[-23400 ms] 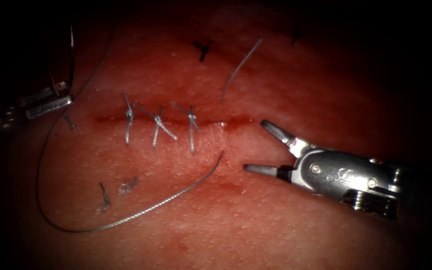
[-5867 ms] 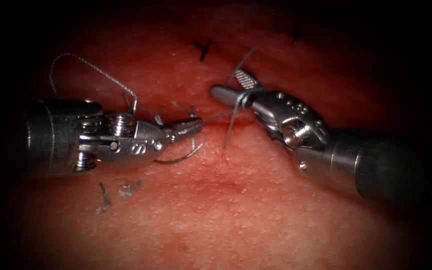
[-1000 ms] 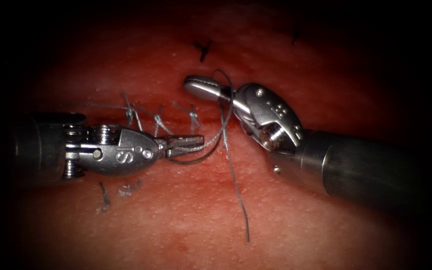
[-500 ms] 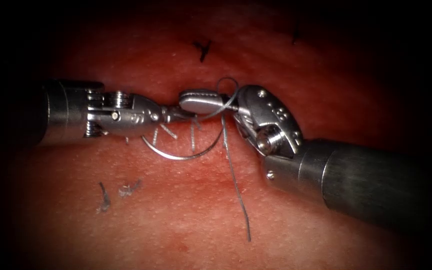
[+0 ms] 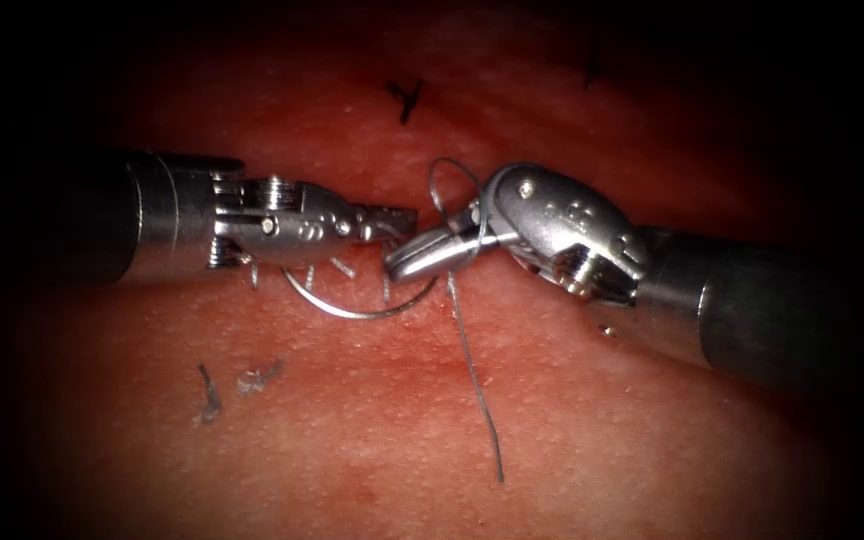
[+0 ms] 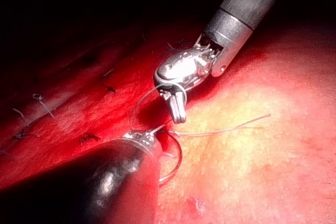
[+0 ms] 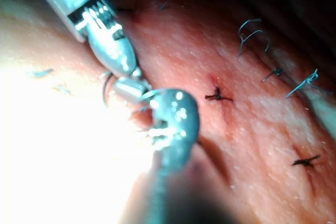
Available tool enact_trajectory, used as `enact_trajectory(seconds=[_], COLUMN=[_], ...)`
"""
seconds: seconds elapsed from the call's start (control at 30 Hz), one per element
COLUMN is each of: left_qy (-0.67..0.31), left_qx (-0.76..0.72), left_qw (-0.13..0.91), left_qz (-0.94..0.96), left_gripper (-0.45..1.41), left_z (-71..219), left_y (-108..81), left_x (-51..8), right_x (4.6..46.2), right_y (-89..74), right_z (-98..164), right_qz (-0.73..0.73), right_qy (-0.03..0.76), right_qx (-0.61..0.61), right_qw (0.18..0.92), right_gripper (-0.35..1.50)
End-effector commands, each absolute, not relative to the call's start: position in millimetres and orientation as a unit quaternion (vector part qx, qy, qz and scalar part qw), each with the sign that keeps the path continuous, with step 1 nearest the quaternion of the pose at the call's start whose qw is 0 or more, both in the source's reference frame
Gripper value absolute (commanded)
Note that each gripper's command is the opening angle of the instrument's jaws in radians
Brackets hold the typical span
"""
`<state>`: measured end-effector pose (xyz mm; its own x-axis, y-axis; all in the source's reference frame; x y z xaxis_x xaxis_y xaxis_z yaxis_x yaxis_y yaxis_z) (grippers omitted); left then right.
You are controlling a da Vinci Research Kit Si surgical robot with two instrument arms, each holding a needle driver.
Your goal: Wound Closure
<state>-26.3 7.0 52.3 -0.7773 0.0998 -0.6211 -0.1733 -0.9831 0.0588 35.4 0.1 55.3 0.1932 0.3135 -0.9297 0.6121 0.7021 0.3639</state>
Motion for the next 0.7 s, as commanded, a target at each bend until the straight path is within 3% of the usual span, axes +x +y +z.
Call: enact_trajectory(seconds=[0.03, 0.1, 0.17, 0.37, 0.5, 0.7], left_qy=[0.058, 0.058, 0.058, 0.058, 0.059, 0.060], left_qx=[-0.327, -0.327, -0.326, -0.326, -0.326, -0.325], left_qw=[0.071, 0.071, 0.071, 0.072, 0.073, 0.075], left_qz=[0.941, 0.941, 0.941, 0.941, 0.941, 0.941], left_gripper=[-0.45, -0.45, -0.45, -0.45, -0.45, -0.45], left_z=[52.6, 52.5, 52.4, 52.2, 52.3, 52.4], left_y=[7.5, 7.4, 7.2, 6.8, 6.8, 7.0], left_x=[-27.0, -26.9, -27.0, -27.2, -27.7, -28.1], right_x=[36.0, 35.9, 35.9, 36.8, 38.2, 38.6], right_y=[1.4, 1.4, 1.0, -1.4, -3.0, -2.5], right_z=[55.5, 55.4, 55.4, 55.1, 55.6, 55.8], right_qz=[-0.139, -0.165, -0.192, -0.255, -0.325, -0.373], right_qy=[0.620, 0.612, 0.604, 0.582, 0.537, 0.505], right_qx=[0.370, 0.377, 0.384, 0.395, 0.407, 0.412], right_qw=[0.678, 0.675, 0.672, 0.664, 0.664, 0.661], right_gripper=[-0.28, -0.03, 0.00, 0.61, 0.78, 0.78])
